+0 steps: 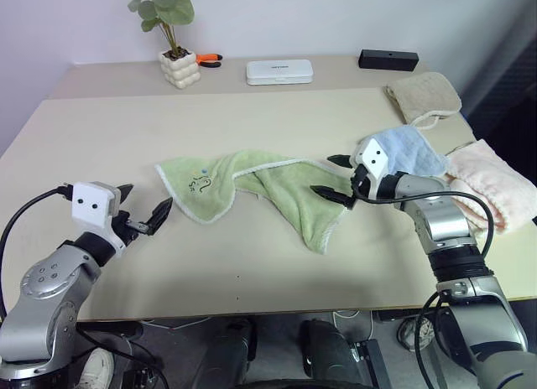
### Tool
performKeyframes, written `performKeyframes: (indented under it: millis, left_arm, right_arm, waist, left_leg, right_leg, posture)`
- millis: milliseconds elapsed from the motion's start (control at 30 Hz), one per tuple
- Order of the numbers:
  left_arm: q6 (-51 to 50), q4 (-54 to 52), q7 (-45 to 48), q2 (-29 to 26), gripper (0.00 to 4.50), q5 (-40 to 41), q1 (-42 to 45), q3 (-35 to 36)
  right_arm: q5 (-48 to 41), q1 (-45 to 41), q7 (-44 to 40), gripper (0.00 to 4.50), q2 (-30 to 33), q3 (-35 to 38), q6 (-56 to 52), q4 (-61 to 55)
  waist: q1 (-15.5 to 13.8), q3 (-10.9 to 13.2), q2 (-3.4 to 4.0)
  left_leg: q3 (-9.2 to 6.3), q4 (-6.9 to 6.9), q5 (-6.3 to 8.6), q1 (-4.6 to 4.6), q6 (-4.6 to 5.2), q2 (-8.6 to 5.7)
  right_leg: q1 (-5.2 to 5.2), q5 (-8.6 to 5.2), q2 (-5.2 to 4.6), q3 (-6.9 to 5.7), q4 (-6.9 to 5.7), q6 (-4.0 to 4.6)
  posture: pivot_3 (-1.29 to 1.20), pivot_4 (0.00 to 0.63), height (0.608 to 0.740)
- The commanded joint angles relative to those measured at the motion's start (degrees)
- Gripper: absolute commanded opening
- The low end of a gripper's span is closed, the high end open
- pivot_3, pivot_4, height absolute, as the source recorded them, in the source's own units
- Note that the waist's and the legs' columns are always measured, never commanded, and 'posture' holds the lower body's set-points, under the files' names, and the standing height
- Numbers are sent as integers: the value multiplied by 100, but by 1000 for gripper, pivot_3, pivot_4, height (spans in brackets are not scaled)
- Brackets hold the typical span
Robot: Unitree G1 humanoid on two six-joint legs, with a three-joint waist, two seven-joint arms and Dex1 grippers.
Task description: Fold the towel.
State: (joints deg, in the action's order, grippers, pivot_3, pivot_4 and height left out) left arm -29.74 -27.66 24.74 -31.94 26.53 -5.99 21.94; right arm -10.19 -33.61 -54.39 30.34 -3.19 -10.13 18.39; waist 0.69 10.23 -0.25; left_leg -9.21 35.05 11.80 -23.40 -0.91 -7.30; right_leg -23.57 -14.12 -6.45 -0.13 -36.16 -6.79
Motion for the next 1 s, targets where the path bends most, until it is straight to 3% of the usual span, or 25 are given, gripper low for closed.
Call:
performKeyframes:
  millis: [33, 267, 500, 767, 1000]
  left_arm:
    - [111, -123, -10, -5, 4446, -34, 18, 51]
    - [133, -129, 80, -67, 4446, -125, 27, -117]
    - [56, -596, 804, -403, 4446, -132, -18, -974]
    - [455, 240, 636, -731, 4446, -1540, 704, -2066]
    - [555, 984, 872, -565, 4446, -1777, 1145, -2475]
  right_arm:
    - [-34, -168, -7, 4500, -13, 33, 47, -161]
    - [-40, -162, -15, 4500, 48, 78, 27, -171]
    - [-191, -59, -18, 4500, 58, 127, -361, -462]
    - [-127, 161, 318, 4500, 53, 162, -562, -931]
    - [-194, 295, 583, 4500, -107, 72, -713, -1298]
  waist:
    - [-4, 0, 0]
    - [-4, 0, 0]
    - [-4, 0, 0]
    - [-9, 1, 0]
    - [-6, 1, 0]
  left_leg:
    - [1, 0, 0, 0, 0, 0]
    - [2, 0, 0, 0, 0, 0]
    - [4, 0, 0, -1, 0, 0]
    - [8, -2, 1, 0, 1, 2]
    - [11, -5, 1, -1, 1, 3]
  right_leg:
    - [0, 0, 0, 0, 0, 0]
    - [0, 0, 0, 0, 0, 0]
    - [0, -5, -1, 2, 1, 8]
    - [-2, -6, 0, 5, 2, 10]
    - [-9, 3, 1, 7, -1, -7]
  posture:
    - [0, 150, 740]
    - [0, 150, 740]
    - [0, 150, 740]
    - [0, 150, 740]
    - [0, 150, 740]
